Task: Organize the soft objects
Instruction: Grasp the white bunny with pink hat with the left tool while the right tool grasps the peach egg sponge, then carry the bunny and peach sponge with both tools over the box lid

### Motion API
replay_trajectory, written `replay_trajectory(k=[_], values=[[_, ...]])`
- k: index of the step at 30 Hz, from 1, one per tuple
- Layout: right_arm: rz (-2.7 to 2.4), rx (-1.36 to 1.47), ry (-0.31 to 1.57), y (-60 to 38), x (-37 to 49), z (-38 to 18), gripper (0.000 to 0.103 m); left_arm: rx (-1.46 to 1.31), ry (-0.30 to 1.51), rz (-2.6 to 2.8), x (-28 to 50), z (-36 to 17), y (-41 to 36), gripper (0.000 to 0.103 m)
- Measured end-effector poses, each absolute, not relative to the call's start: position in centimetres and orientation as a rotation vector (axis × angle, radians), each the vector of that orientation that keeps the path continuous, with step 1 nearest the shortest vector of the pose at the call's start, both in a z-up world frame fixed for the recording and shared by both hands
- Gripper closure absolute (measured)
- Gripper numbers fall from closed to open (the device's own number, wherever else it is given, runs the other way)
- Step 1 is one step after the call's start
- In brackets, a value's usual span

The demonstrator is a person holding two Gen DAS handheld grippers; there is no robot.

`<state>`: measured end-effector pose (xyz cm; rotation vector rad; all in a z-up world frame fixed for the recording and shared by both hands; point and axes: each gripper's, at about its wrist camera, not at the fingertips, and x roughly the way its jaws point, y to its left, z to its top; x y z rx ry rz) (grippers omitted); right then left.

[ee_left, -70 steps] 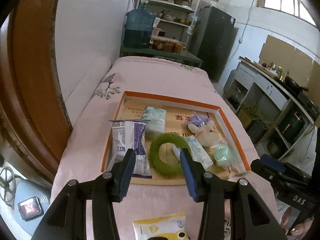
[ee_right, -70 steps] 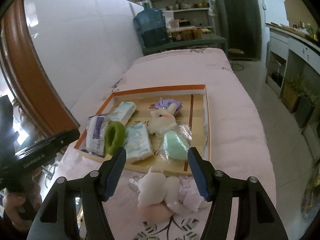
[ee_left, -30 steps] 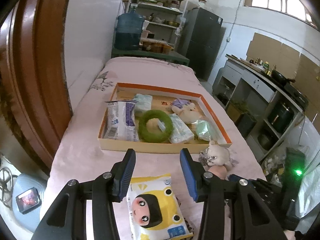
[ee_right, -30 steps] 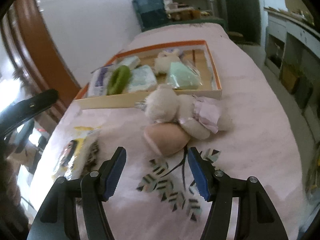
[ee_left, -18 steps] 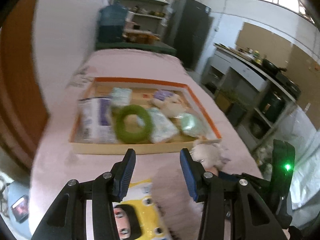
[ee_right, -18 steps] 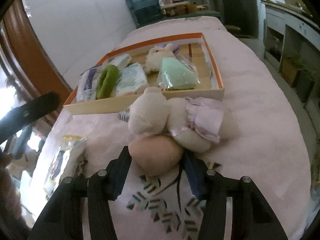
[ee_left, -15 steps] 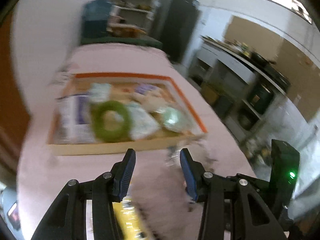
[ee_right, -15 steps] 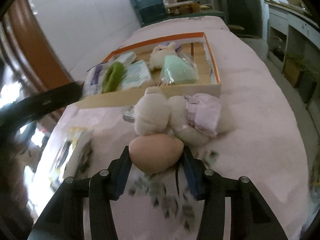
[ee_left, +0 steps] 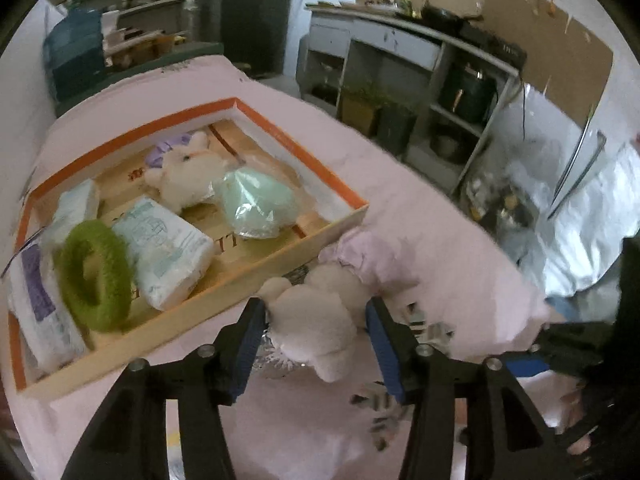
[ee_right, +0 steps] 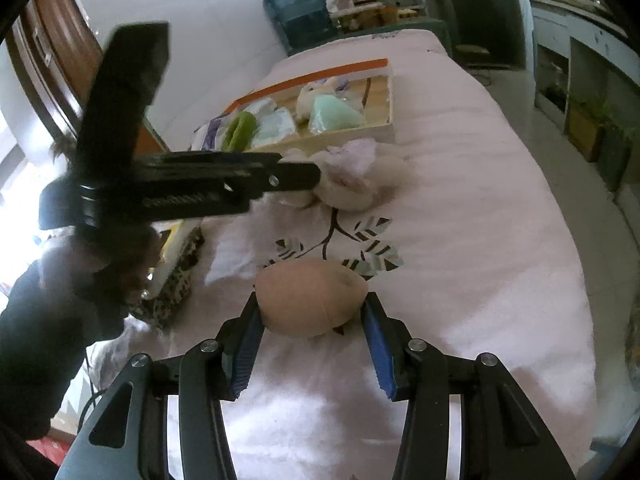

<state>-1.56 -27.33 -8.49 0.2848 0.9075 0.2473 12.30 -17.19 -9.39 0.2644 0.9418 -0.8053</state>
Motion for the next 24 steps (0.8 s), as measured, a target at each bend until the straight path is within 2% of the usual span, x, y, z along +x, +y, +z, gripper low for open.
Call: replay_trajectory(k=[5, 6, 9, 16, 24], values=[[0.260, 0.287, 0.905, -27.2, -1.3, -8.5, 0.053, 0.217, 0.964, -0.812, 12.6, -10.0, -17.4, 0.051], [0.260, 0.286, 0.906, -27.2, -1.2, -8.5, 0.053, 0.203, 0.964, -0.812, 12.6, -10.0, -17.2, 0.057], [0.256, 0.292, 0.906, -27.3, -1.2, -8.5, 0.053, 0.193, 0.950, -0.810, 12.2, -9.8, -16.8, 0.064], [0.248, 0.292, 0.884, -27.5, -1.1, -7.7, 0.053, 0.134, 0.904, -0.811, 10.5, -8.3, -15.7, 0.065], [0.246, 0.242, 0.840, -27.0, -0.6, -5.5, 0.053, 0.008, 0.765, -0.695, 8.4, -4.0, -11.9, 0.065]])
